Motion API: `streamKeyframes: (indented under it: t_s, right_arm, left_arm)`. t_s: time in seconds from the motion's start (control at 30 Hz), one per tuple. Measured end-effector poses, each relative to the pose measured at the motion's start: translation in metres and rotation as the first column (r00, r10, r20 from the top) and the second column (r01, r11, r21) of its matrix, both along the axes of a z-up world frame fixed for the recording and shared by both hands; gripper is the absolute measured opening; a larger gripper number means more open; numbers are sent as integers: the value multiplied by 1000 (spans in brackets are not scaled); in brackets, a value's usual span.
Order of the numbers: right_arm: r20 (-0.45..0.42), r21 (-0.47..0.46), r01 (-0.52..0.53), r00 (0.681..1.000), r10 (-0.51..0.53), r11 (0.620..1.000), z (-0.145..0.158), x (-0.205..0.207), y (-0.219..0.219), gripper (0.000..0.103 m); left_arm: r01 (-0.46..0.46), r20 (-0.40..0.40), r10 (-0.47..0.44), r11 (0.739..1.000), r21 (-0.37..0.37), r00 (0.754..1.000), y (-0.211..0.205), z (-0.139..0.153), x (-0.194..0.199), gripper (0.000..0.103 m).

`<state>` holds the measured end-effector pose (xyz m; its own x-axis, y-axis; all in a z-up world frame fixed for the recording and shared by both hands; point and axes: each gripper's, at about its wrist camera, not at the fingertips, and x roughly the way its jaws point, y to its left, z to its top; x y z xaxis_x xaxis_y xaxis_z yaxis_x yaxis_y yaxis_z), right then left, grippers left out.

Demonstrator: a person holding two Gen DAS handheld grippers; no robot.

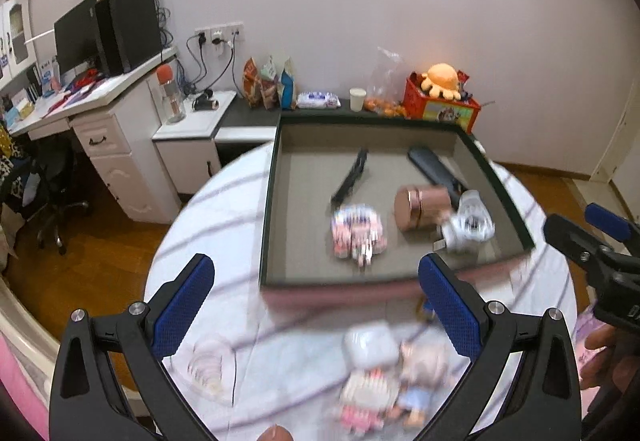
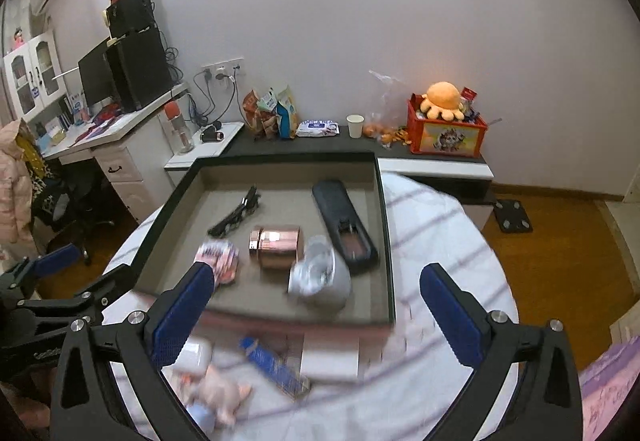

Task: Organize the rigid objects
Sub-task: 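Withdraw the right gripper from the box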

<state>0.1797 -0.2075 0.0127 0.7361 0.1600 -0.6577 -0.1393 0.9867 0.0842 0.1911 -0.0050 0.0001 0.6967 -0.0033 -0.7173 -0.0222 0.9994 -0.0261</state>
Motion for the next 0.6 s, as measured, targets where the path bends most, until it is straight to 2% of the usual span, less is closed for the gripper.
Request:
streamKeyframes:
  t_s: [0.17,0.33,0.6]
  right_arm:
    - [-71,25,31,997,-29,999,-24,-41,-12,103]
    - [-144,34,47,989,-41,998,-51,-64,-19,103]
    - [-156,36,34,987,-28,999,-58,-80,-19,103]
  left_arm:
    - [-9,-63,8,1000,-18,998,0,-24,-32,103]
    - [-22,-107,18,999,-37,994,-4,-43,-58,103]
    - [-3,-130,4,1000,13,991,-18,-55,-73,103]
